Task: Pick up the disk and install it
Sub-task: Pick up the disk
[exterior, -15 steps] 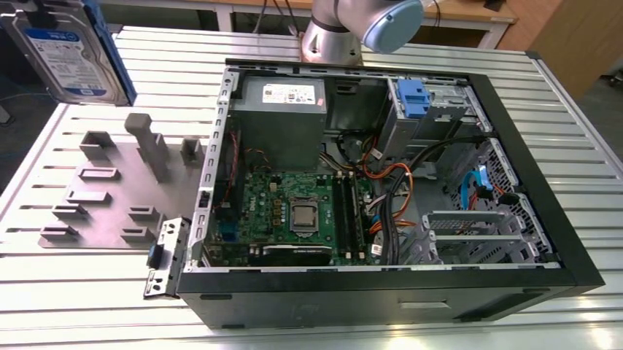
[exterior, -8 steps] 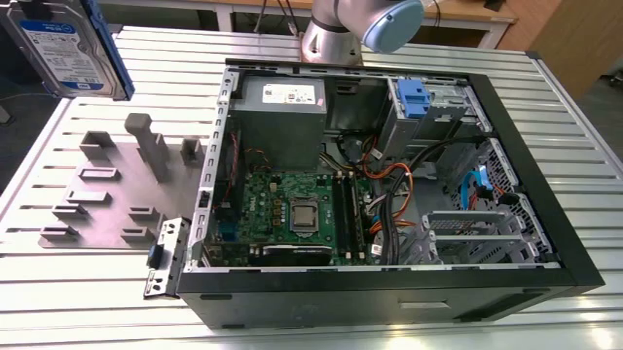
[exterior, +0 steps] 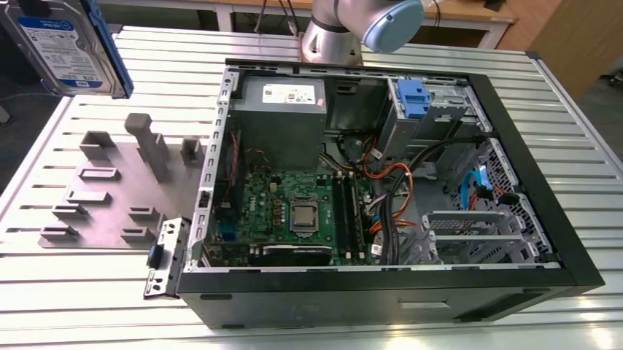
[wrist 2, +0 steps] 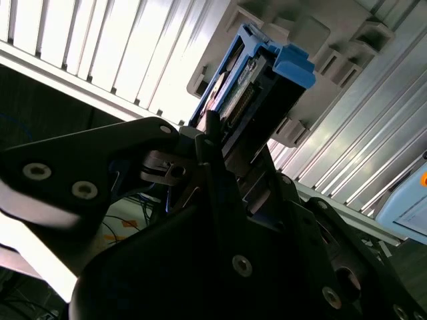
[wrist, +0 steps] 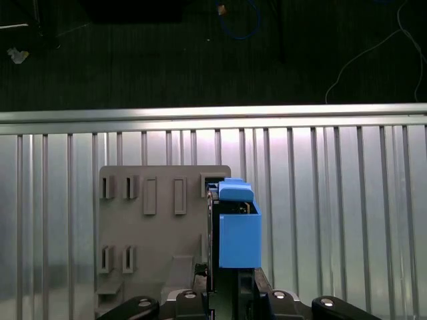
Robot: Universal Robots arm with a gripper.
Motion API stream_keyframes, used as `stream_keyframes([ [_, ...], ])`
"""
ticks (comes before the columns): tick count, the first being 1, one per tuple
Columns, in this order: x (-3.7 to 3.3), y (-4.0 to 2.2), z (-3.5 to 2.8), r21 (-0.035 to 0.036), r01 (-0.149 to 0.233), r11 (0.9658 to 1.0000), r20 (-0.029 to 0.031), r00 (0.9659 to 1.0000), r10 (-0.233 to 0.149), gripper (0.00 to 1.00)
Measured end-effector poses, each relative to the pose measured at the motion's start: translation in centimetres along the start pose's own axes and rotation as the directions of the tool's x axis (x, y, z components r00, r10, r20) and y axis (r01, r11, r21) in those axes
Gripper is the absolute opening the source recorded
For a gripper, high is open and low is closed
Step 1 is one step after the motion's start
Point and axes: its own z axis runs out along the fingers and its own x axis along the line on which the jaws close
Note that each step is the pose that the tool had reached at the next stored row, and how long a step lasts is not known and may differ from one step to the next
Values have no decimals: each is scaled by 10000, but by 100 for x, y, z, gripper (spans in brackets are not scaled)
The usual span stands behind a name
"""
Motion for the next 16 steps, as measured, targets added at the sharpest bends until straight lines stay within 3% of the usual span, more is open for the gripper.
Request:
stream_keyframes([
  [6,0,1,-13,-5,0,10000,-3,10000,0,35],
  [12,-6,5,-135,0,0,10000,0,10000,0,35],
  [16,-7,6,-177,-1,1,10000,0,10000,-1,35],
])
